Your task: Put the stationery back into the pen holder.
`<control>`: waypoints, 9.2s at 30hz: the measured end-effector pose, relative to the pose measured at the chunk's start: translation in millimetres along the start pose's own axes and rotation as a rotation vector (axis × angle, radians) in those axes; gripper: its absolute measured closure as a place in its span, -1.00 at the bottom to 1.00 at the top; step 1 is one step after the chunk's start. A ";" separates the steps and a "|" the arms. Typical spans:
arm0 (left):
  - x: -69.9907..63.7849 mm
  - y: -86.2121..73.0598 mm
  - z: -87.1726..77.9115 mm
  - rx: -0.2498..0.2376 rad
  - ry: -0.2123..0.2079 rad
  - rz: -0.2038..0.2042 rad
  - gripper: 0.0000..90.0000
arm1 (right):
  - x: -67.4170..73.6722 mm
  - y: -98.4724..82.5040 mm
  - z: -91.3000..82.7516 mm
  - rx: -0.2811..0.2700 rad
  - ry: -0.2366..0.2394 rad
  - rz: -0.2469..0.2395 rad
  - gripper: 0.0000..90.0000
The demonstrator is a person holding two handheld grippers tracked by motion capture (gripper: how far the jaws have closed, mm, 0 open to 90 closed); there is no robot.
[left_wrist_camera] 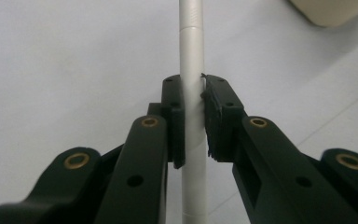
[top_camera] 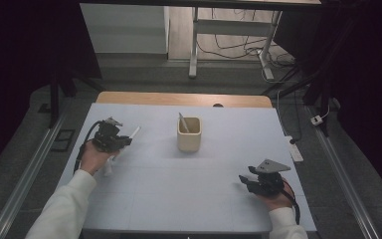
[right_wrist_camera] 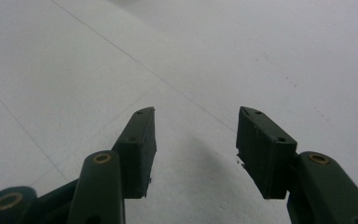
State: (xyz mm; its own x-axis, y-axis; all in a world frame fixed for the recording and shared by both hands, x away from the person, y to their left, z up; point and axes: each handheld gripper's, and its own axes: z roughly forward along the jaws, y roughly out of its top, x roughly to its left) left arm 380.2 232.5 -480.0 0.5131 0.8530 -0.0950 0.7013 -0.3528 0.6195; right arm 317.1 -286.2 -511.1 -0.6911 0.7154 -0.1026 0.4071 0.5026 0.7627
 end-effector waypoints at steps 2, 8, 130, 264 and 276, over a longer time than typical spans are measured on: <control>-2.8 -1.3 -3.1 -0.016 -0.001 0.010 0.73 | -0.1 0.1 -0.2 -0.003 0.001 0.001 0.04; -10.7 -7.0 -12.2 -0.072 -0.029 0.021 0.73 | -0.2 0.2 -0.8 -0.006 0.000 0.000 0.04; -200.6 -17.7 22.0 -0.247 -0.323 0.462 0.72 | 81.4 75.0 19.4 -0.338 0.466 0.128 0.65; -92.7 -61.3 -16.8 -0.224 -0.171 0.161 -0.12 | 7.5 141.7 24.2 -0.327 0.171 0.121 0.14; -94.7 -62.3 -14.5 -0.215 -0.169 0.166 -0.12 | 11.2 87.2 3.9 -0.291 0.142 0.082 0.13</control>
State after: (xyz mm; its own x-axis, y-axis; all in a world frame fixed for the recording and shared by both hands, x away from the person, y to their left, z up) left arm 280.7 179.3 -498.2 0.6995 0.7083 -0.0954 0.4892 -0.3772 0.7863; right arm 347.2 -232.5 -448.3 -0.7479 0.6626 0.0412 0.2913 0.2719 0.9172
